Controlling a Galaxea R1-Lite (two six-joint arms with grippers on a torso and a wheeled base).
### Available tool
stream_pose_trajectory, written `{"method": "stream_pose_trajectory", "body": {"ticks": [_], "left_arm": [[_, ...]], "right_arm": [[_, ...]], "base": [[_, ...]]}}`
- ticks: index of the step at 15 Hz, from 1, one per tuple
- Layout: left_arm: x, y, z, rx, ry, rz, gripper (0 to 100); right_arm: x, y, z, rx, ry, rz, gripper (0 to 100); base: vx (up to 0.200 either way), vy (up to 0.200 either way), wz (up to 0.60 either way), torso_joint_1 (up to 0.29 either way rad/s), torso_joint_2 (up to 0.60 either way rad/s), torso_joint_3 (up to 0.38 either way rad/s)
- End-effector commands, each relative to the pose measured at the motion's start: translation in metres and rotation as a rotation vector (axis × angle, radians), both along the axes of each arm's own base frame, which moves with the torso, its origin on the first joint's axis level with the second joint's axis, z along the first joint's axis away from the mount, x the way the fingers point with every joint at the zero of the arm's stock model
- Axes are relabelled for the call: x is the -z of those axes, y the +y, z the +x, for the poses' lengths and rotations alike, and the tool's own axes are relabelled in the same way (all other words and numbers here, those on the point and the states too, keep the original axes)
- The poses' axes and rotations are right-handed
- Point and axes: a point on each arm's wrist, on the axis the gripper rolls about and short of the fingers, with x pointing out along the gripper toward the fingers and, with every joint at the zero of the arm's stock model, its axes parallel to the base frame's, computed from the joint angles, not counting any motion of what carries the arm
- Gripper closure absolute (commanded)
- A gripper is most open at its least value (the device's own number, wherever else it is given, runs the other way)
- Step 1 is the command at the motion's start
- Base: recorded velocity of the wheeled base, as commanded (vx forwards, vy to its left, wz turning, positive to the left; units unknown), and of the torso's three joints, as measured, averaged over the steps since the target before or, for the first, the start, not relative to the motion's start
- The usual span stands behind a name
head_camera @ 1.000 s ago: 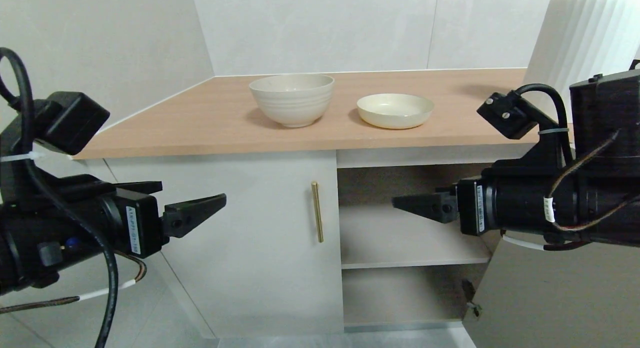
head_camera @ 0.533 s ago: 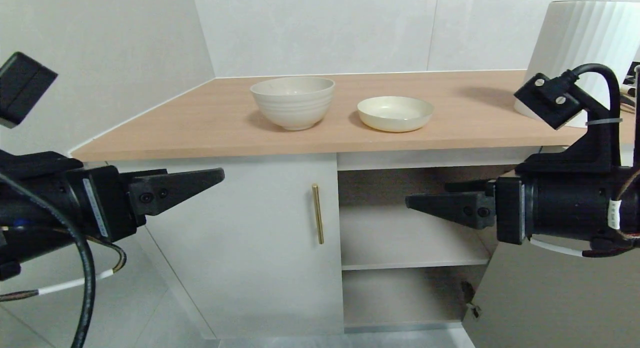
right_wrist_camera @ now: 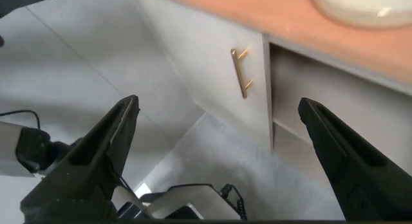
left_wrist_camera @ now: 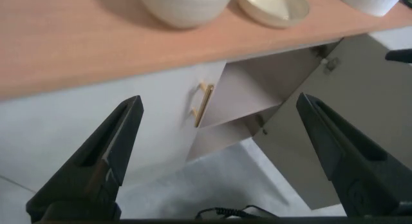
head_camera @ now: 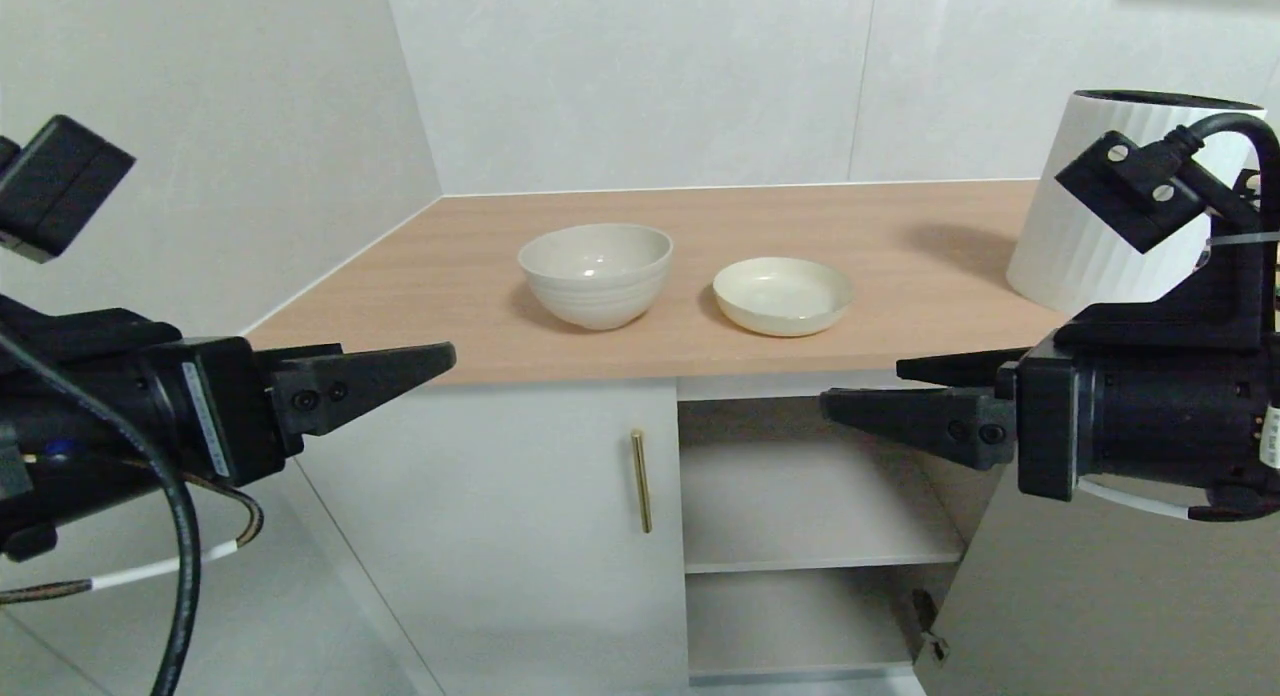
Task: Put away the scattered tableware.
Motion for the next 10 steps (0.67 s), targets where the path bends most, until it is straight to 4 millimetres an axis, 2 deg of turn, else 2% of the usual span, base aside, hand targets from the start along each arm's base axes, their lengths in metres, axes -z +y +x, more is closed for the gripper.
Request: {"method": "stream_pose_trajectory", "body": {"ticks": [1, 7, 10], "left_arm": [[0.005, -0.003, 0.005, 0.001, 0.021, 0.011, 0], [0.007, -0.005, 0.008, 0.002, 0.033, 0.018, 0], [0.006, -0.008, 0.014, 0.002, 0.030, 0.016, 0]], "right_arm": [[0.000, 0.002, 0.002, 0.000, -0.004, 0.003, 0], [0.003, 0.011, 0.014, 0.005, -0.032, 0.021, 0], [0.001, 0.010, 0.024, 0.040, -0.052, 0.037, 0]], "base": [[0.000, 0.000, 0.00, 0.144, -0.47, -0.330], [0.000, 0.000, 0.00, 0.152, -0.48, -0.319], [0.000, 0.000, 0.00, 0.079, -0.22, -0.144]]}}
